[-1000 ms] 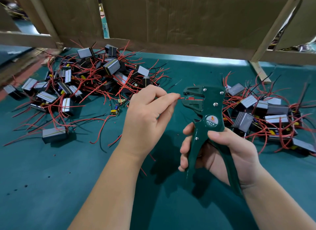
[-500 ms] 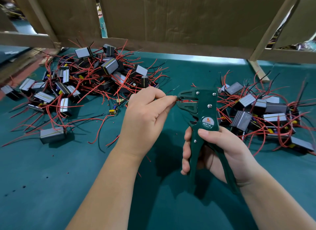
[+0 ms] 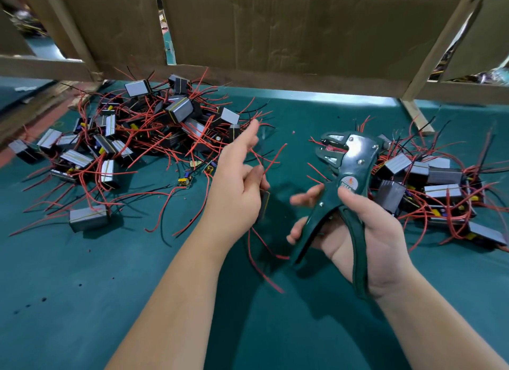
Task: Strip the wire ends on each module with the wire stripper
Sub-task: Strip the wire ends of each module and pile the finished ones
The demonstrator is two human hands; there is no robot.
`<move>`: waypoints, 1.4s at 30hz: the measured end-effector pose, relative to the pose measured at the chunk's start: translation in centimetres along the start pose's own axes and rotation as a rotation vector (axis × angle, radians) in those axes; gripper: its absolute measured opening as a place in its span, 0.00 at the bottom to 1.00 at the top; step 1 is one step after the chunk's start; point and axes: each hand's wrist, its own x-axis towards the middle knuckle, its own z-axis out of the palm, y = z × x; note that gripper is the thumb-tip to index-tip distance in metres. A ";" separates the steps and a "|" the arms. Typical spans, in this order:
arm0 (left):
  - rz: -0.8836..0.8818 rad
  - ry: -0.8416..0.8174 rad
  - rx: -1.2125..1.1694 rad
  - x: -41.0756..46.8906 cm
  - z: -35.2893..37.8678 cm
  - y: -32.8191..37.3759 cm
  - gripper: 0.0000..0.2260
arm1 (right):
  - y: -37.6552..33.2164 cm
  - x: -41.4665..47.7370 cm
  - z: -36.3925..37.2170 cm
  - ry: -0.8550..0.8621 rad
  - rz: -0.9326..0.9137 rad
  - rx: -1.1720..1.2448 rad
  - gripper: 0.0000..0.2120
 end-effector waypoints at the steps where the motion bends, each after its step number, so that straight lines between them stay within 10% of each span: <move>1: -0.050 0.022 -0.061 0.1 0.0 0.0 0.28 | 0.0 0.0 -0.1 -0.003 -0.013 -0.016 0.18; 8: -0.466 0.053 -0.863 0.2 1.4 1.8 0.25 | 1.5 0.0 0.7 -0.225 0.152 -0.053 0.29; 16: -0.615 0.147 -1.052 0.7 0.8 1.7 0.16 | 1.9 0.0 0.9 -0.176 0.134 -0.036 0.23; 20: -0.511 0.386 -0.832 1.9 -1.8 0.9 0.16 | 0.8 0.1 0.2 0.020 -0.162 -0.035 0.18; 26: -0.300 0.559 0.229 1.4 -5.1 -0.9 0.21 | -1.8 0.2 -2.5 0.409 -0.593 -0.221 0.11; 30: -0.466 0.588 0.720 1.0 -5.9 -1.6 0.28 | -2.0 0.2 -3.0 0.487 -0.675 -0.347 0.18; 34: -0.648 0.543 0.826 1.1 -7.1 -2.5 0.23 | -1.5 0.1 -2.4 0.421 -0.655 -0.364 0.16; 42: -0.313 0.487 0.355 1.3 -7.0 -2.7 0.13 | -0.9 -0.1 -1.9 0.363 -0.584 -0.398 0.15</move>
